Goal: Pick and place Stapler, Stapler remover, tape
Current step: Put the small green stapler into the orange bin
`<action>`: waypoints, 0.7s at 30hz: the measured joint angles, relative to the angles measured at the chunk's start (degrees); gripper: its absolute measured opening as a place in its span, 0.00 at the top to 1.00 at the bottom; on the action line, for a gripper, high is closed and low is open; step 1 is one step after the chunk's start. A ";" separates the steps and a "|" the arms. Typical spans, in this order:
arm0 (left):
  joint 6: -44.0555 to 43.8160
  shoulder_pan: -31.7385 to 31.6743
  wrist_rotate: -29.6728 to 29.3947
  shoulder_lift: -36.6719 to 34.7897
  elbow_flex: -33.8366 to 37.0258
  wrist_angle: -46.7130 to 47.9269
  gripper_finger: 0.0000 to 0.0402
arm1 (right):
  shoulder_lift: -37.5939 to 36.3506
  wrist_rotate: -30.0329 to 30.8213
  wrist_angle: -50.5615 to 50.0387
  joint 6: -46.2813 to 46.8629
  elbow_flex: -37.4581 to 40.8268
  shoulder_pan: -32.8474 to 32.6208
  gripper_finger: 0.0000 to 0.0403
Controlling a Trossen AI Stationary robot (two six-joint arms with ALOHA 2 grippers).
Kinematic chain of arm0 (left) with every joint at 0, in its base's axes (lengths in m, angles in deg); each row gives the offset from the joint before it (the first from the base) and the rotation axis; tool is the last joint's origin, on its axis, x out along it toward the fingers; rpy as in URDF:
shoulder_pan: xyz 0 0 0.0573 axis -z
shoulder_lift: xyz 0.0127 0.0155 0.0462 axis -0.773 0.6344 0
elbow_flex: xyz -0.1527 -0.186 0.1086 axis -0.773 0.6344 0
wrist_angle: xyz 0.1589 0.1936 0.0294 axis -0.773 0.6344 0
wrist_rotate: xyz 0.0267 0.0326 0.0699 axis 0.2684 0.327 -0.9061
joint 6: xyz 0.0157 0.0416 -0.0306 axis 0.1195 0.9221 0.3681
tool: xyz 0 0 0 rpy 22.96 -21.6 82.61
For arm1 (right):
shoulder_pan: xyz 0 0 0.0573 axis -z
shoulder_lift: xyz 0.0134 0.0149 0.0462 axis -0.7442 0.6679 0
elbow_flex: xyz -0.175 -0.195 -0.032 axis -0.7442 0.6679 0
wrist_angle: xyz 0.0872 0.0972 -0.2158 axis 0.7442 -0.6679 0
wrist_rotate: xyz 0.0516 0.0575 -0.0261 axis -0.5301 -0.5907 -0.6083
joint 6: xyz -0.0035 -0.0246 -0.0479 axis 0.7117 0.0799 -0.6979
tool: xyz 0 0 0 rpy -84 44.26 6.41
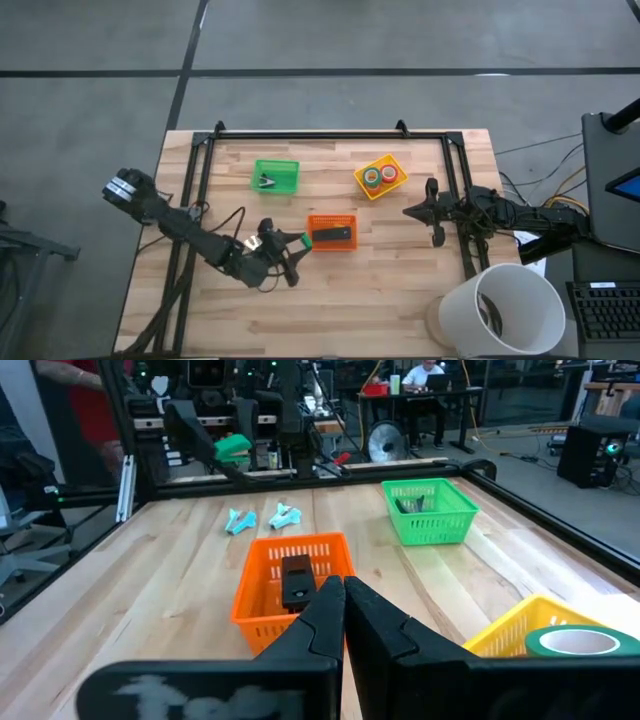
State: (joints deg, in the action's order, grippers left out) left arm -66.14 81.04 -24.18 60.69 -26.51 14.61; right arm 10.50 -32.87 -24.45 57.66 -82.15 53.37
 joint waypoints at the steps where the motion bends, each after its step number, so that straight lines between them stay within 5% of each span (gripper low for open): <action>1: 0.36 -0.60 0.02 0.69 0.00 -1.77 0.53 | 0.00 0.00 0.01 0.00 0.00 0.00 0.98; 8: 1.21 -4.05 4.80 5.35 -0.03 -9.44 0.53 | 0.00 -0.01 0.00 0.00 0.00 -0.01 0.98; 21: 3.56 -7.01 8.81 15.99 -4.55 -9.93 0.53 | 0.01 0.00 0.01 0.00 0.00 0.00 0.98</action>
State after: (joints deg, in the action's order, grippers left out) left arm -62.58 74.04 -15.37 76.68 -31.06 4.68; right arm 10.51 -32.87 -24.44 57.66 -82.15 53.37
